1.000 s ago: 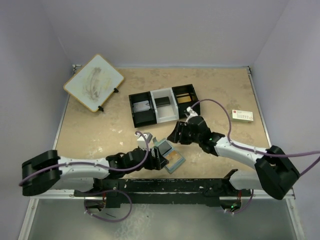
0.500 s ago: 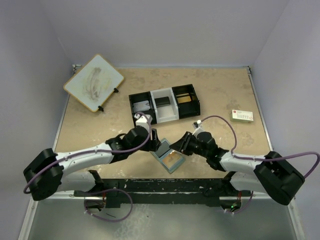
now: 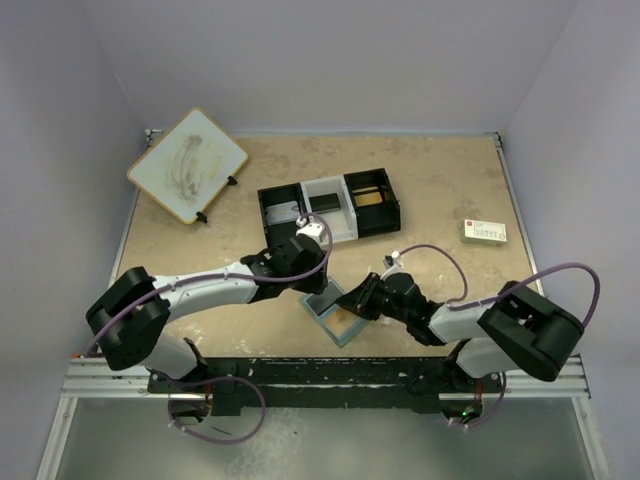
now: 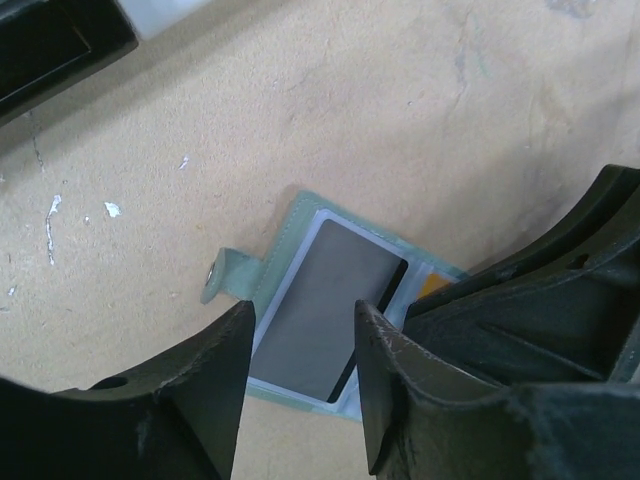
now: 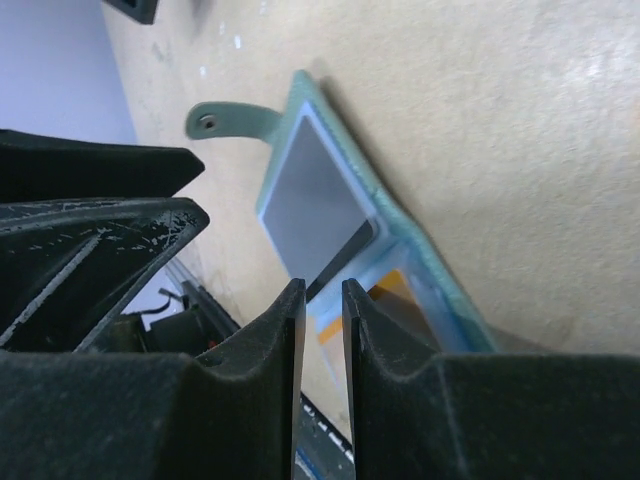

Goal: Take the credit cards out of the card holder

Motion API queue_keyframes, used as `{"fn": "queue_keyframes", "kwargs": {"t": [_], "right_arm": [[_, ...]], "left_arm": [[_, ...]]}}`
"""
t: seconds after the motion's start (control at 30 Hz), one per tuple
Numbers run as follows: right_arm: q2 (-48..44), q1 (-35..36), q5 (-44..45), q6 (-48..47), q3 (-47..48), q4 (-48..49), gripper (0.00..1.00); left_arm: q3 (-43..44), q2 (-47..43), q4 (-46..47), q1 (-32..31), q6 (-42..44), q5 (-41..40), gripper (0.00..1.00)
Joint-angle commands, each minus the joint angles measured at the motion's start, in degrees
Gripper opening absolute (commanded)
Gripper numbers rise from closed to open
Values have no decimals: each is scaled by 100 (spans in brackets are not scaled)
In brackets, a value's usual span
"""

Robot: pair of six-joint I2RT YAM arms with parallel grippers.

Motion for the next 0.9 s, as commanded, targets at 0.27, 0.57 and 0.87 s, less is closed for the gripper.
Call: {"fn": "queue_keyframes", "kwargs": {"t": [0.27, 0.57, 0.87], "right_arm": [[924, 43, 459, 325, -41, 701, 31], [1597, 43, 343, 751, -317, 1983, 26], [2077, 603, 942, 1666, 73, 1910, 27]], "left_arm": [[132, 861, -145, 30, 320, -157, 26], [-225, 797, -107, 26, 262, -236, 17], [-484, 662, 280, 22, 25, 123, 13]]}}
